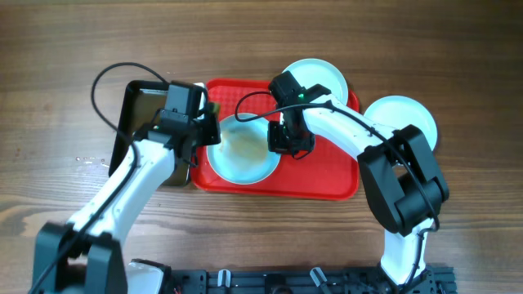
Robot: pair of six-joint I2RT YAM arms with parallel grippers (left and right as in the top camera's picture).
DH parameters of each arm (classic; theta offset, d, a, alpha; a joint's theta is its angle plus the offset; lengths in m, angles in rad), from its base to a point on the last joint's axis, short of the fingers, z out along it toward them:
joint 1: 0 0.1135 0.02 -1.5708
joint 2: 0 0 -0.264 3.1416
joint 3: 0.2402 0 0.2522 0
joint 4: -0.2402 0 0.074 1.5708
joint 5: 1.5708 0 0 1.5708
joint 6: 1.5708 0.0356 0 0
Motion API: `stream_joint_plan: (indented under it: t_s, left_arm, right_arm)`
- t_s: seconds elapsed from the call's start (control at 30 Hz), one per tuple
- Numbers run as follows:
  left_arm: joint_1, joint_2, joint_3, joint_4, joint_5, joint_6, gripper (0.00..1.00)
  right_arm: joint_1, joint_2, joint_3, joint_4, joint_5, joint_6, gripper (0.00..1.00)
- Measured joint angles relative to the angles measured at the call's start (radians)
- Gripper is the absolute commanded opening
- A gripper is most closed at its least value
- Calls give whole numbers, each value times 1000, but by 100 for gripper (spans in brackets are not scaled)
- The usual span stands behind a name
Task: Clean dirty plates on tray and stack at the side
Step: 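Wipe the left plate with the sponge in the left gripper, then put the sponge back into the black water tray with the left gripper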
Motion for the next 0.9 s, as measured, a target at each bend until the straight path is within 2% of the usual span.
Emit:
stream_joint_plan:
  t_s: [0.1, 0.23, 0.4, 0.43, 0.47, 0.5, 0.73, 0.9]
  left_arm:
    - [38, -20, -1, -34, -23, 3, 4]
    - [162, -20, -10, -46, -129, 12, 4]
    - [197, 74, -46, -48, -146, 68, 6]
    - [197, 110, -53, -51, -147, 74, 43]
    - [197, 128, -55, -52, -147, 77, 67]
    - [197, 138, -56, -52, -148, 87, 78]
    - [197, 143, -56, 0, -167, 93, 85]
    - [197, 149, -56, 75, -203, 93, 85]
  right_arm:
    - [0, 0, 0, 0, 0, 0, 4]
    - [0, 0, 0, 0, 0, 0, 4]
    - [0, 0, 0, 0, 0, 0, 4]
    - [0, 0, 0, 0, 0, 0, 4]
    - [0, 0, 0, 0, 0, 0, 4]
    - [0, 0, 0, 0, 0, 0, 4]
    - [0, 0, 0, 0, 0, -4, 4]
    - [0, 0, 0, 1, 0, -11, 4]
